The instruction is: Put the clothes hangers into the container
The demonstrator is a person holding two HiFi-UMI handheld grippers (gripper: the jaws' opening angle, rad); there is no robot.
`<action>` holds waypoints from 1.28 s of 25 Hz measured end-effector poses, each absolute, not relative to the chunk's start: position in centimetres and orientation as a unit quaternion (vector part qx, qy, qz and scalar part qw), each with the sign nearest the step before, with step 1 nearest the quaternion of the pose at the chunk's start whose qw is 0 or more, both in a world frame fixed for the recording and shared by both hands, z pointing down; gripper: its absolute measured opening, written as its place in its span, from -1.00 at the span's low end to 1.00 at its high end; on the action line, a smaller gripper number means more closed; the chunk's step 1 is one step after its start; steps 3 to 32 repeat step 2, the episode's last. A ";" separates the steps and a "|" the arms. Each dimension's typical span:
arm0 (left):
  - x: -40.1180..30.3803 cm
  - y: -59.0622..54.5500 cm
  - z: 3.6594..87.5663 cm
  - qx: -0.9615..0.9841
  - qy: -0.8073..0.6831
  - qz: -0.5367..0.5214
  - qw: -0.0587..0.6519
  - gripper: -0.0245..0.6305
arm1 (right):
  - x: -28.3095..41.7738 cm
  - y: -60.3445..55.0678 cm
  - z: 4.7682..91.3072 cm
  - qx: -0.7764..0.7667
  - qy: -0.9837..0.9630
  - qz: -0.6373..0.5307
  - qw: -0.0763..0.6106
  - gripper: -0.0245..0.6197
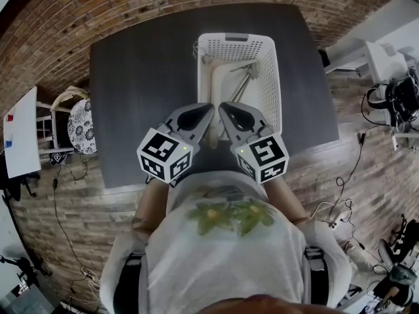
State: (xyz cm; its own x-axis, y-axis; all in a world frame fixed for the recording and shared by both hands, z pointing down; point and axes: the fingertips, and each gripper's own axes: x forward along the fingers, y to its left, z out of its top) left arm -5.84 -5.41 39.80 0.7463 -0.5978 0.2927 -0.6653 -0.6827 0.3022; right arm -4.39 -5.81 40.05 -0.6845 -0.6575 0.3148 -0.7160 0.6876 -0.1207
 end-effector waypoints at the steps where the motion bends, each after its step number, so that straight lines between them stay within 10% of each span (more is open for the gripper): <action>1: -5.8 -5.4 39.8 0.913 -0.346 0.085 0.198 -0.84 | -4.3 -5.8 40.0 0.378 -0.910 0.118 0.124 -0.81; 32: -5.8 -5.4 39.8 0.913 -0.346 0.085 0.199 -0.84 | -4.3 -5.9 40.0 0.378 -0.910 0.119 0.124 -0.81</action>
